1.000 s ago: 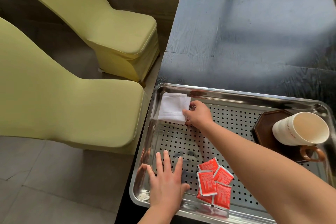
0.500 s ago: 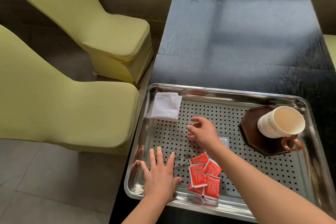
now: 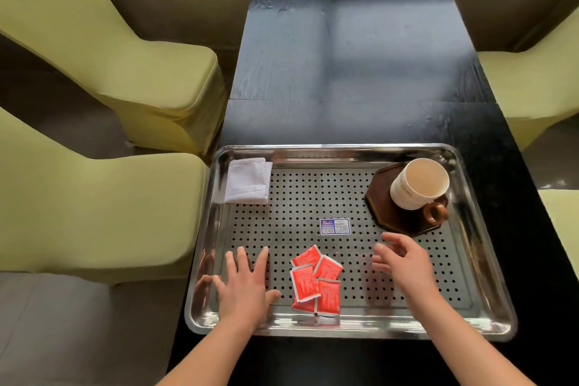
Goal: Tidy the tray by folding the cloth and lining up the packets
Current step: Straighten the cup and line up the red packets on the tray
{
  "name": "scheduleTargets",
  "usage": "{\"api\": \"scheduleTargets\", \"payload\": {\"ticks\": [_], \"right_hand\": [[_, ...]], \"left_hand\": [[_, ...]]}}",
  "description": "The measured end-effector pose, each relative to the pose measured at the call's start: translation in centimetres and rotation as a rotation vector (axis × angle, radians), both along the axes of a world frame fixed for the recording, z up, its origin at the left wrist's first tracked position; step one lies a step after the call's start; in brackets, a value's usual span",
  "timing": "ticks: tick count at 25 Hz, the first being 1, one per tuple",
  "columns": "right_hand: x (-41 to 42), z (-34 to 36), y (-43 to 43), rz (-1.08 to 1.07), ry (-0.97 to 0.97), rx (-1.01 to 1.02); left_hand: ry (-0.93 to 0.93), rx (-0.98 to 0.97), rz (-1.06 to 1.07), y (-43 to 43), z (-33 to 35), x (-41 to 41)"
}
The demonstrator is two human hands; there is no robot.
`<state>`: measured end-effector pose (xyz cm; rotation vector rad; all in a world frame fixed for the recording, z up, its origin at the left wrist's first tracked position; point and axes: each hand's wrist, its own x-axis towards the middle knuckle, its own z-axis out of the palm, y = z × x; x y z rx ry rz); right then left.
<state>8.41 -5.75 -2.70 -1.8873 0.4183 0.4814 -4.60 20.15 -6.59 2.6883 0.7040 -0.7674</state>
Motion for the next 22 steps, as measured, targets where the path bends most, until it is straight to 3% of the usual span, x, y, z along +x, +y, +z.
{"api": "scheduleTargets", "payload": {"ticks": [8,15,22], "right_hand": [[2.7,2.5,-4.0,-0.334,-0.166,-0.134],[5.3,2.3,-4.6,-0.176,-0.181,-0.265],[4.7,1.5,-4.3,-0.16,-0.25,-0.315]], "left_hand": [[-0.007,0.003,0.01,0.0,0.0,0.1],[-0.014,0.009,0.006,-0.1,0.0,0.2],[-0.031,0.015,0.007,0.0,-0.1,0.1]]}}
